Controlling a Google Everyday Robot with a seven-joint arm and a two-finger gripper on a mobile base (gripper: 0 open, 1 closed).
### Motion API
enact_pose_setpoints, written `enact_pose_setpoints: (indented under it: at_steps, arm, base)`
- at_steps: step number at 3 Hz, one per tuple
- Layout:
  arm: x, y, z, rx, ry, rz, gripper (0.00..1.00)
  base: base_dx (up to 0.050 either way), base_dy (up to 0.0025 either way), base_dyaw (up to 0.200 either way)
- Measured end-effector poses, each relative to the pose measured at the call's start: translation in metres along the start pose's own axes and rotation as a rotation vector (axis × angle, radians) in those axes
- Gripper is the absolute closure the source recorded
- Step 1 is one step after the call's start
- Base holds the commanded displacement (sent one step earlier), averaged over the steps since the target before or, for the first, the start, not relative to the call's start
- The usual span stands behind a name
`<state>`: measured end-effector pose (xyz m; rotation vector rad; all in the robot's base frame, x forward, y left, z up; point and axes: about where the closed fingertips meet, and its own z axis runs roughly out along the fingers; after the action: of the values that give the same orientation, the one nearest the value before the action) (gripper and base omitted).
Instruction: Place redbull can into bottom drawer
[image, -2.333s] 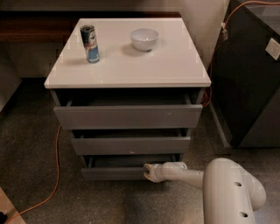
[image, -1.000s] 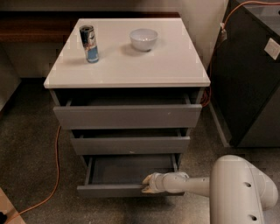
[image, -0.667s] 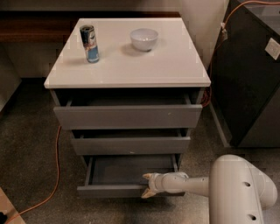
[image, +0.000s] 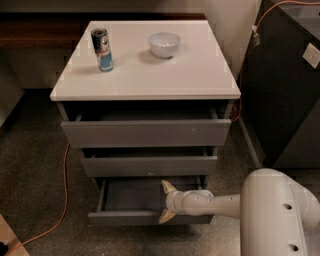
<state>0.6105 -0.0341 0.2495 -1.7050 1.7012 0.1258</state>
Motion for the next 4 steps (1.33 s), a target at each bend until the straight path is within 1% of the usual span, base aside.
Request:
enact_pose_setpoints:
  at_steps: [1, 2, 3, 4]
  arm:
    - [-0.009, -0.013, 0.000, 0.006, -0.007, 0.000, 0.00]
    - [-0.015, -0.024, 0.003, 0.001, -0.024, 0.015, 0.22]
    - [-0.014, -0.032, 0.005, -0.006, -0.032, 0.027, 0.46]
    - [0.000, -0.035, 0.016, -0.019, -0.015, 0.049, 0.69]
  base:
    - [0.000, 0.00000, 0.000]
    - [0.000, 0.00000, 0.000]
    - [0.000, 0.00000, 0.000]
    - [0.000, 0.00000, 0.000]
